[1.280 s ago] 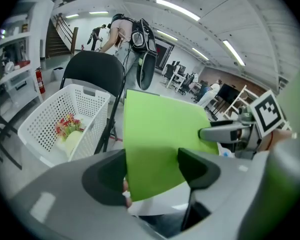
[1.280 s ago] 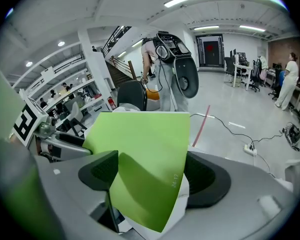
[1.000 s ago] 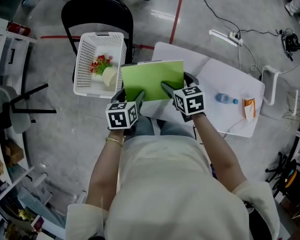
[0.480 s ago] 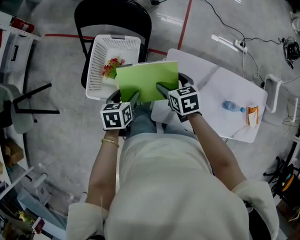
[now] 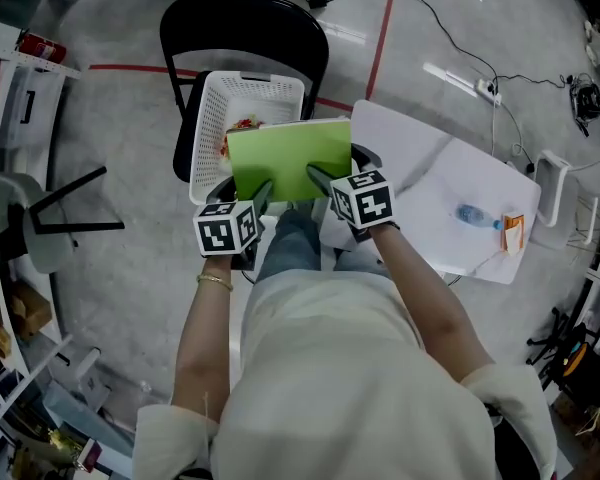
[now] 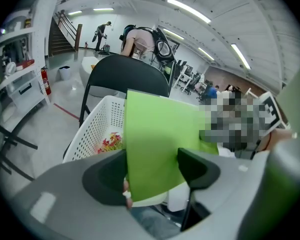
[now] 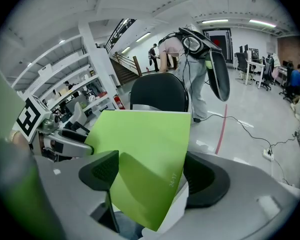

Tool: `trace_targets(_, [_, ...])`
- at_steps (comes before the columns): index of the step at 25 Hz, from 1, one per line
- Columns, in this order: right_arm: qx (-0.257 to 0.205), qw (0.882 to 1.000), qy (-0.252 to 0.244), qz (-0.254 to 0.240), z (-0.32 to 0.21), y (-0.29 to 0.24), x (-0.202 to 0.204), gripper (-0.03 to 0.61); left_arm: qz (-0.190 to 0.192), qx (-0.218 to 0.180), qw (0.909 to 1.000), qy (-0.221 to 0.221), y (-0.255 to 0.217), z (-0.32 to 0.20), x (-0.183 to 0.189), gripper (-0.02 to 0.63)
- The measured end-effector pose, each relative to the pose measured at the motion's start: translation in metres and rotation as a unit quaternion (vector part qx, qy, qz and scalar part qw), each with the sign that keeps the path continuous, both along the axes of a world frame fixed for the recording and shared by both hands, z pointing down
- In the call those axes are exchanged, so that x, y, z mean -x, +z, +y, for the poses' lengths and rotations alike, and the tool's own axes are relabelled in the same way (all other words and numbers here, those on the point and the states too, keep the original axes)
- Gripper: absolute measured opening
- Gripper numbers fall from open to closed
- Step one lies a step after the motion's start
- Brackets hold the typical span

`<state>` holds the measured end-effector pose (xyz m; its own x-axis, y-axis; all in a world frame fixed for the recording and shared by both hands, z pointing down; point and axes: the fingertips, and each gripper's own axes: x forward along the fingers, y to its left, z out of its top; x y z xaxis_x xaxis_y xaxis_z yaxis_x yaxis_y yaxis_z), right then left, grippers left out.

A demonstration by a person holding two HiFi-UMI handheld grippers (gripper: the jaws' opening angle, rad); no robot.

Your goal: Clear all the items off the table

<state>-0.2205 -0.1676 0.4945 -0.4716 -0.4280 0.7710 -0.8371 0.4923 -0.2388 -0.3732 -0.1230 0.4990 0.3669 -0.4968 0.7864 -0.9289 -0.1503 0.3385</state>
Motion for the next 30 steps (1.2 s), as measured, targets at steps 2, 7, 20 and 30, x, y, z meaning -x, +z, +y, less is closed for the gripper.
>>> trace_targets(2, [0.002, 1.0, 0.003, 0.0, -0.005, 0.002, 0.01, 0.405, -0.001, 0.002, 1.0, 0.002, 0.002, -0.006, 0.011, 0.318])
trace_targets(7, [0.009, 1.0, 0.007, 0.005, -0.015, 0.009, 0.031, 0.405, -0.001, 0.007, 0.9999, 0.014, 0.009, -0.021, 0.033, 0.318])
trace_targets(20, [0.03, 0.999, 0.021, 0.022, -0.044, 0.038, 0.059, 0.4, 0.004, 0.025, 0.999, 0.037, 0.04, -0.06, 0.063, 0.319])
trace_targets(30, [0.035, 0.998, 0.042, 0.031, -0.062, 0.06, 0.067, 0.4, 0.006, 0.041, 0.9981, 0.046, 0.069, -0.082, 0.072, 0.319])
